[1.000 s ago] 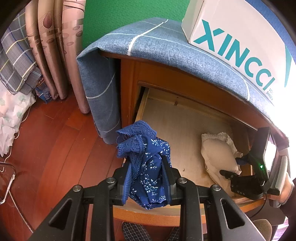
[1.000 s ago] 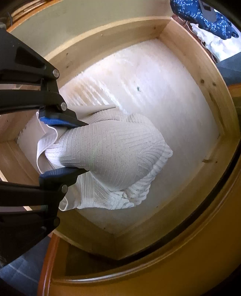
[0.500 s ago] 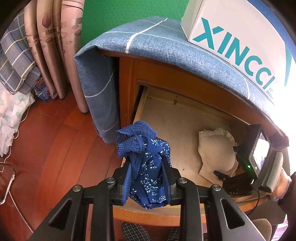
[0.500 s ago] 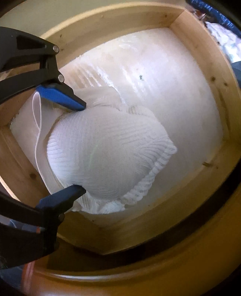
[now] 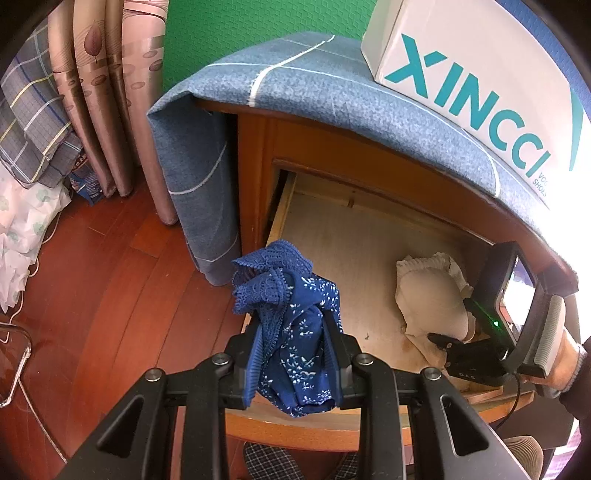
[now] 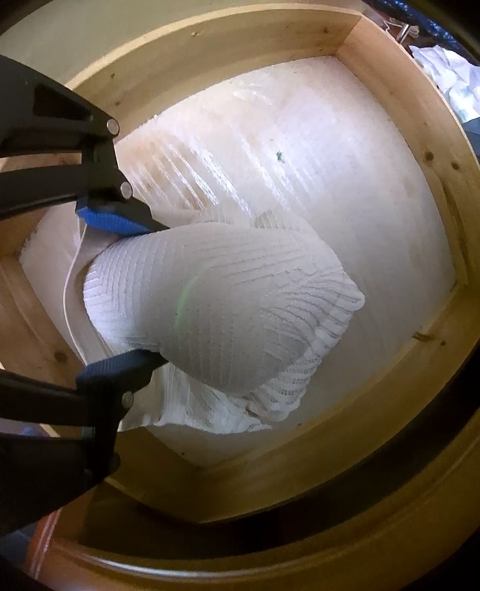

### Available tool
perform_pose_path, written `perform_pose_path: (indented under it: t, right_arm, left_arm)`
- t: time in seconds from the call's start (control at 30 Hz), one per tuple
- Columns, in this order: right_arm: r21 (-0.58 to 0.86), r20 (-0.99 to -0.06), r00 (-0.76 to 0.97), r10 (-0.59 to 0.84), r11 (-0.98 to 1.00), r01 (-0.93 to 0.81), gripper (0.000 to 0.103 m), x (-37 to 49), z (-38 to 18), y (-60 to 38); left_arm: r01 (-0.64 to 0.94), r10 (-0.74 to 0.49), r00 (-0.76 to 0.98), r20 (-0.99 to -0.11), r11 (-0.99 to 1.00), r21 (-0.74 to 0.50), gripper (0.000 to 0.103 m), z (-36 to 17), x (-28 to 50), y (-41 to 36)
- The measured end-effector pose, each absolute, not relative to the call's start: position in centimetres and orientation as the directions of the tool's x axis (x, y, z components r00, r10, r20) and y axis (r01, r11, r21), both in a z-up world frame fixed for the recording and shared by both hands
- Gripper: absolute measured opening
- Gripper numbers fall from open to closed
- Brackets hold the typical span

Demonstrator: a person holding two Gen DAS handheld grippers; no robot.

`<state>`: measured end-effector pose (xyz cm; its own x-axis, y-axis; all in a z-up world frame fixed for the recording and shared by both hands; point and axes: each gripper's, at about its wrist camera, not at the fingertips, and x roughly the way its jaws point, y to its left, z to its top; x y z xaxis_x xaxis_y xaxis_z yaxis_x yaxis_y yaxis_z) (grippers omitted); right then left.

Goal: Take underwear out of drawer
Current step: 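Lift the beige bra with the right gripper while the left gripper holds the blue underwear, then carry the blue underwear over the white box and release it with the left gripper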

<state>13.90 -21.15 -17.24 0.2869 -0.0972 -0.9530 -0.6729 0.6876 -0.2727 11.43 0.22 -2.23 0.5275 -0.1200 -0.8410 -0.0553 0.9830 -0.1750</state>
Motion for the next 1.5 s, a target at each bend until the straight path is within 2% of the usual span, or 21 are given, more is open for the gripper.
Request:
perform_pose_path:
  t: [0.2,0.6,0.93,1.27,1.5]
  right_arm:
    - [-0.264,-0.954,0.281,-0.103,0.732,-0.628,0.033,12.8,-15.4,-20.8]
    - [-0.212,-0.945,0.324,-0.035,0.82,-0.531,0.022,8.2,-10.7,-20.9]
    - [-0.099,-0.914,0.401,0.063,0.924,-0.37,0.02,6.0,-6.3,-23.5]
    - [0.047,-0.847,0.517,0.123,0.986,-0.158,0.02,3.0,-2.1,-28.0]
    - [0.1,-0.832,0.538,0.132,0.991,-0.089,0.02,1.5,-2.3,-29.3]
  left_arm:
    - [-0.053,-0.121,0.533,-0.838,0.983,-0.175,0.029,-2.1,11.3,0.3]
    - [-0.044,-0.124,0.544,-0.83,0.983,-0.176,0.029,-1.8,10.8,0.4]
    - [-0.032,-0.121,0.562,-0.818,0.985,-0.168,0.029,-1.5,10.3,0.4]
    - [0.007,-0.149,0.629,-0.763,0.982,-0.186,0.029,0.0,8.6,0.2]
    - [0.086,-0.128,0.661,-0.739,0.992,-0.095,0.029,1.9,7.0,-1.0]
